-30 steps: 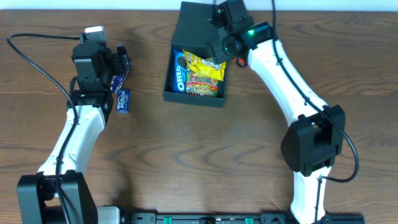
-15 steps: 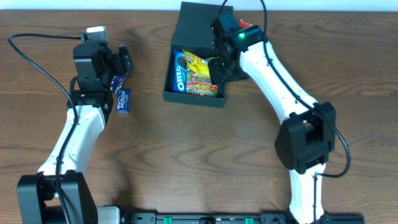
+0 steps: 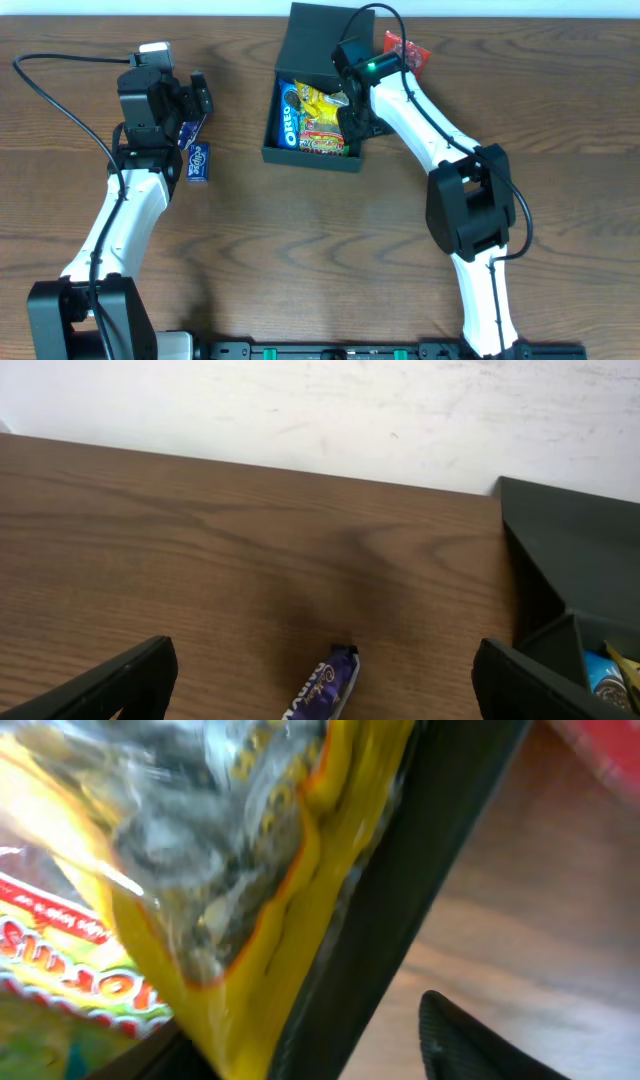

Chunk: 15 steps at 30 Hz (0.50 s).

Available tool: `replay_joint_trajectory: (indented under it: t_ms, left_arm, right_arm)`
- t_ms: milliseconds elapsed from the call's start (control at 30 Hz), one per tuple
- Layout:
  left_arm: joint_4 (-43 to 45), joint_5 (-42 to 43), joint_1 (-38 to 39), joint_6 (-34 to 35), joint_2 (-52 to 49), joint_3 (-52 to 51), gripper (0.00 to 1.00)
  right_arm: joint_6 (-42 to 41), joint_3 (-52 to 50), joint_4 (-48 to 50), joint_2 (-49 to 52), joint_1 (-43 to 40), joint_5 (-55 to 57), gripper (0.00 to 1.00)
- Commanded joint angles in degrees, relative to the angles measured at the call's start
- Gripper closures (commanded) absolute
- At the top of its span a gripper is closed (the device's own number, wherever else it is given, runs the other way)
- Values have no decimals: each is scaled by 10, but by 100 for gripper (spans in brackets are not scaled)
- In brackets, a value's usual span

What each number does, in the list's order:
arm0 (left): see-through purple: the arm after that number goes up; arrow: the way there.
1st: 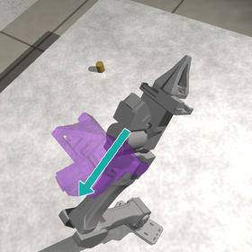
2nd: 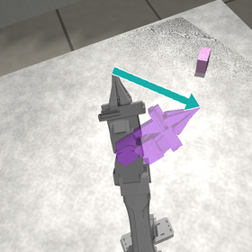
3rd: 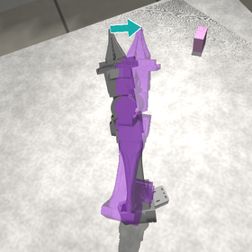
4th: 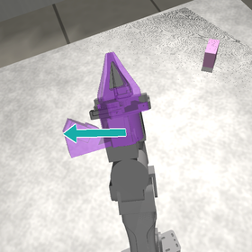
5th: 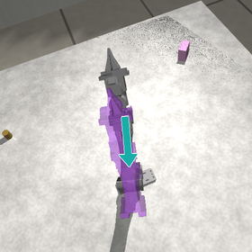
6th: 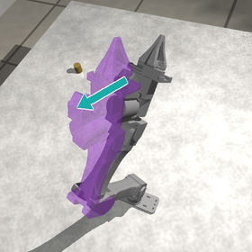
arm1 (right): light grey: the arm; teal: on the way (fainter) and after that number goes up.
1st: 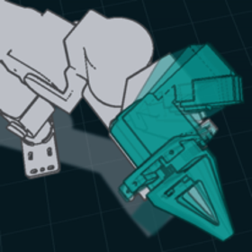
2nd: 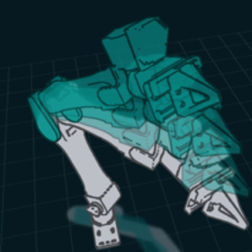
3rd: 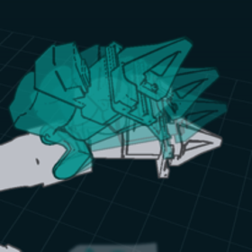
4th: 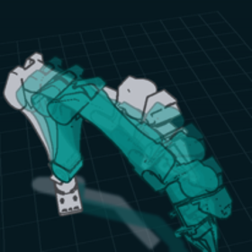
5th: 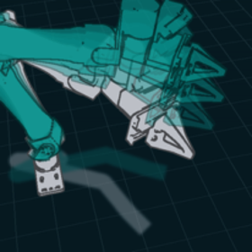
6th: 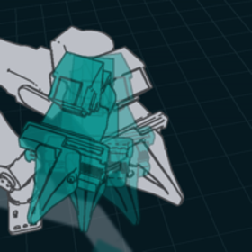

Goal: Pack container

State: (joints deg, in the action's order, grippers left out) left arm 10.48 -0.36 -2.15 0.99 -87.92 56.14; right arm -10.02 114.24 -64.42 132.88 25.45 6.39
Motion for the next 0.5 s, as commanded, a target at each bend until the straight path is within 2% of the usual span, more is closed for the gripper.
replay_joint_trajectory:
  t_ms: [0,67,133,467]
  left_arm:
    - [0,3,-1,-10,7,3,5]
    - [0,3,-1,-10,7,3,5]
    - [0,3,-1,-10,7,3,5]
    - [0,3,-1,-10,7,3,5]
  right_arm:
    - [85,-1,14,5,1,33,43]
    - [117,-1,29,5,1,33,47]
    - [141,-1,40,5,1,32,56]
    - [217,-1,60,5,1,15,59]
